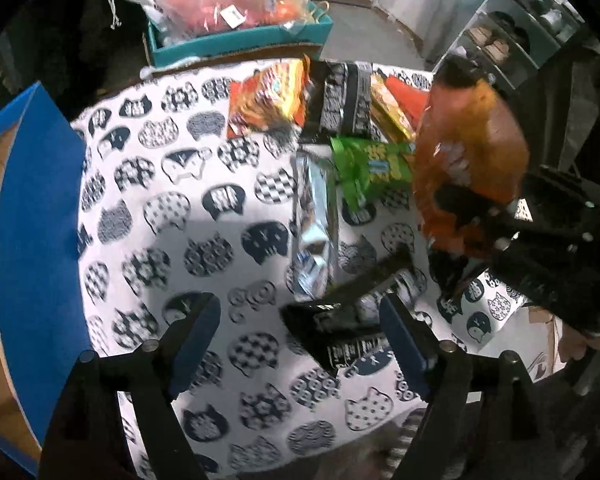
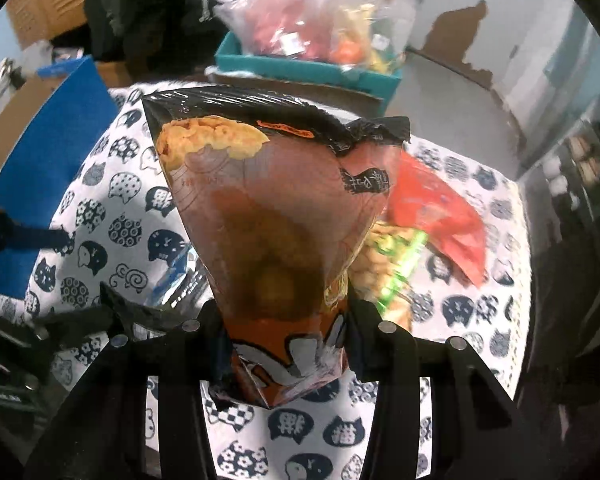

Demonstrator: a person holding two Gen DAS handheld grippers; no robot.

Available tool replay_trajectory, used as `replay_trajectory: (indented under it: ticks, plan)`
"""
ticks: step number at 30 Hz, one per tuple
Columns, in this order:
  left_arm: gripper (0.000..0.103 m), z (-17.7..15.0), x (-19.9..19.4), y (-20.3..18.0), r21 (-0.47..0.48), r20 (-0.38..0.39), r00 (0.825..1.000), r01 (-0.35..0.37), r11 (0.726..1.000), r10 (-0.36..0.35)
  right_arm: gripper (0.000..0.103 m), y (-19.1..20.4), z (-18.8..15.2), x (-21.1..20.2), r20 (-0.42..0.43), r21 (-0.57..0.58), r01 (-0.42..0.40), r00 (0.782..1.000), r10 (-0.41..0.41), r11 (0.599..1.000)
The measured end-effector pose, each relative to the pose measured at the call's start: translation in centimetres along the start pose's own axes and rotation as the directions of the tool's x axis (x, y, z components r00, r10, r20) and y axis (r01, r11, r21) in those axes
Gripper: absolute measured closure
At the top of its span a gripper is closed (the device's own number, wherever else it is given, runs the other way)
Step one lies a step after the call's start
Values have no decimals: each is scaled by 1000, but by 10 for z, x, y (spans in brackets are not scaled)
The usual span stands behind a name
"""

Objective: Organize snacks
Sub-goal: 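Grasp the orange chip bag with right tool while left tool reaches the black bag, then grasp the black bag with the left tool and lift it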

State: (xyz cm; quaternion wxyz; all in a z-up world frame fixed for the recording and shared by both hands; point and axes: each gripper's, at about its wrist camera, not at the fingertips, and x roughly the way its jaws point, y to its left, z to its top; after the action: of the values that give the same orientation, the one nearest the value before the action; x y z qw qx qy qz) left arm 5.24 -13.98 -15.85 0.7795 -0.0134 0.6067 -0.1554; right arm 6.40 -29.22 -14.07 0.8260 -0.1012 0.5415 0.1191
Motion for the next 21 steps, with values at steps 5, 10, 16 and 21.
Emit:
replay_trajectory:
  ticks: [5, 10, 16, 21]
  plan:
    - [20, -11, 12, -9, -68, -28, 1000, 8, 998, -10, 60, -16, -12, -14, 2, 46, 8, 1000, -8, 999]
    - [20, -12, 24, -21, -70, -36, 999, -25, 997, 22, 60, -27, -21, -20, 10, 65, 5, 1000, -6, 998]
    - [19, -11, 42, -39, 38, -67, 995, -73, 997, 76, 60, -32, -28, -18, 0, 65, 7, 1000, -7, 998]
    - [16, -12, 60, -41, 17, -96, 993, -70, 997, 71, 60, -34, -29, -15, -3, 66, 2, 1000, -2, 998]
